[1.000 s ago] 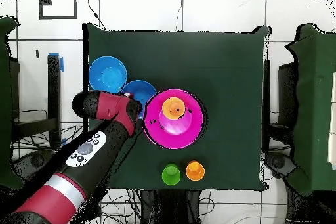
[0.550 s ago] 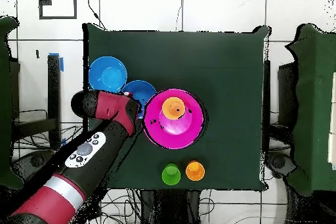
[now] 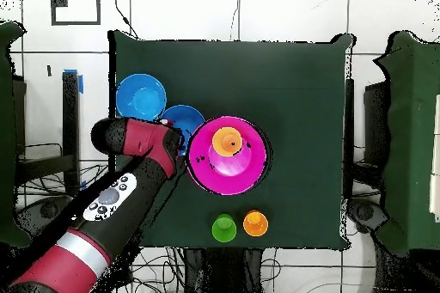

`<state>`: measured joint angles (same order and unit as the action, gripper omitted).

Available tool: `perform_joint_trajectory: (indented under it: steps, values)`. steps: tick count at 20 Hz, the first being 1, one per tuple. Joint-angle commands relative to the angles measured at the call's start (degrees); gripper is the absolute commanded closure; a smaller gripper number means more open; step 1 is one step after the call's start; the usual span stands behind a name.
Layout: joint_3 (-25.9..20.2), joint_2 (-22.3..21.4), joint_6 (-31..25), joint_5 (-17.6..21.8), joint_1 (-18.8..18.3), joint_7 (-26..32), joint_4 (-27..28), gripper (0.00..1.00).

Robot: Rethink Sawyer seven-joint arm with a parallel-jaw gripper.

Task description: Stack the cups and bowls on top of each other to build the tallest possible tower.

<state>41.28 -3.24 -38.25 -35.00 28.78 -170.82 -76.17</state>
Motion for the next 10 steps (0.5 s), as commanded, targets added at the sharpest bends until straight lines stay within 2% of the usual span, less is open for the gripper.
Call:
perform_joint_trajectory:
  steps: [1, 10]
  values:
    - [-6.7, -1.9, -1.8, -1.5, 1.6, -11.4, -2.4, 0.0]
    - [-7.6, -0.7, -0.1, -2.6, 2.6, -12.9, -2.8, 0.0]
